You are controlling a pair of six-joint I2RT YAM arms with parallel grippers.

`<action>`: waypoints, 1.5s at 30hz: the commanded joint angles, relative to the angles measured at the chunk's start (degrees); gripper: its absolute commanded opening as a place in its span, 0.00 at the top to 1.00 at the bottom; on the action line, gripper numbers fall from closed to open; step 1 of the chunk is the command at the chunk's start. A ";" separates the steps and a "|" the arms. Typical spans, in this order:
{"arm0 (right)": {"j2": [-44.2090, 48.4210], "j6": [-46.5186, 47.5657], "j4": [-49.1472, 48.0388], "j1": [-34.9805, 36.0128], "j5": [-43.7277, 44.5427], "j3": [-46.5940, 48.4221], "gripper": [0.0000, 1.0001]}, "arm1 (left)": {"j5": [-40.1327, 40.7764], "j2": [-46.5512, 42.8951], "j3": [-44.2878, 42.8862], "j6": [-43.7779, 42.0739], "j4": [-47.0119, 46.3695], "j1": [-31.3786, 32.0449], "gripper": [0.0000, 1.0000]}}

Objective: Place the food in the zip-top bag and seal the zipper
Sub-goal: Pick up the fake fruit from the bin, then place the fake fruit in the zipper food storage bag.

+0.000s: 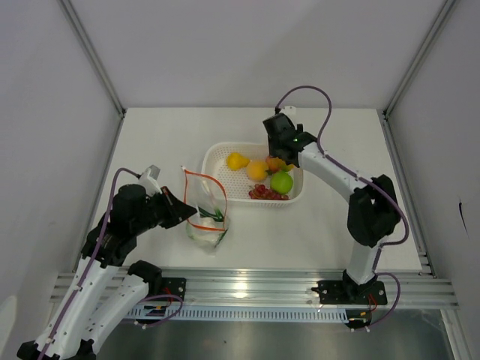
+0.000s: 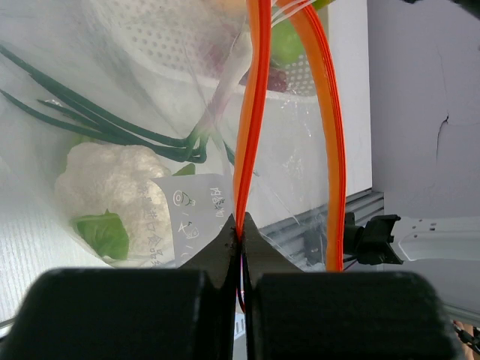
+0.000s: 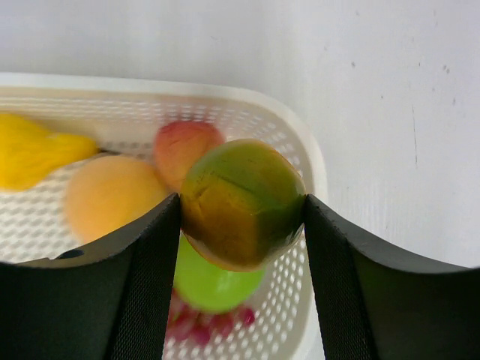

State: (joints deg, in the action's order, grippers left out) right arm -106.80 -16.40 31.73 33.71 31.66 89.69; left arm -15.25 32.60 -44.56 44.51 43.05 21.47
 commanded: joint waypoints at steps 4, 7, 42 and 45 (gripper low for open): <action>15.30 0.76 -0.70 8.29 1.47 1.45 0.86 | -1.01 0.01 0.26 -0.13 -0.60 -0.12 0.99; 19.78 0.58 -0.35 13.29 1.30 1.28 0.86 | -0.66 -0.08 0.17 -0.21 -0.33 -0.12 1.00; 20.85 3.58 -28.47 40.73 -1.07 -10.67 0.83 | -0.14 -2.80 -0.71 0.31 3.18 -0.12 0.99; 20.06 2.87 -29.70 39.50 -2.91 -11.03 0.83 | -0.14 -3.07 -0.62 0.40 3.18 -0.12 0.99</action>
State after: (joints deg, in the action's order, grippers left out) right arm -86.46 -11.55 6.81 74.37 29.34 78.76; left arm -15.22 30.06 -44.56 44.56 45.87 21.47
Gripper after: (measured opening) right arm 0.641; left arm 0.003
